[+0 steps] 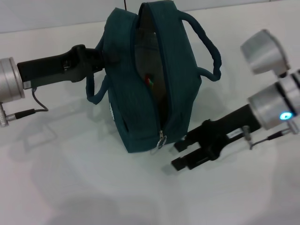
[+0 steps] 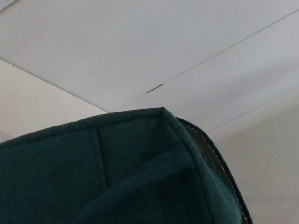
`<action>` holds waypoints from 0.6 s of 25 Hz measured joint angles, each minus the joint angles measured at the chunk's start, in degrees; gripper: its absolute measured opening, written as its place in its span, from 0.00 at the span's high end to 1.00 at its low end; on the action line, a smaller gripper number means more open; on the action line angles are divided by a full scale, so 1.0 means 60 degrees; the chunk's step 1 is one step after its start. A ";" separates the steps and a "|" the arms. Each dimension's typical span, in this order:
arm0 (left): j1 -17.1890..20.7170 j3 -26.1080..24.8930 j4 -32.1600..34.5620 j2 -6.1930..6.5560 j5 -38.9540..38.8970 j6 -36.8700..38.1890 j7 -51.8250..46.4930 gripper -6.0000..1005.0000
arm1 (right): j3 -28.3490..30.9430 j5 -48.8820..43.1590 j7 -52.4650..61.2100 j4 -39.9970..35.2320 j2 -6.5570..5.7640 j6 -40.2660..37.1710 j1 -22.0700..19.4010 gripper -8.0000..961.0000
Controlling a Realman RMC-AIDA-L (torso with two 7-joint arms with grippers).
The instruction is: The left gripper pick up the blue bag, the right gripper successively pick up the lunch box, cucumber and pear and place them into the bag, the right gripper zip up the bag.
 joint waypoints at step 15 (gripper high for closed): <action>0.0017 0.0000 0.0000 0.0001 -0.0002 0.0008 0.0000 0.95 | -0.1922 0.1535 -0.0480 0.0146 0.0042 0.1528 0.0198 0.34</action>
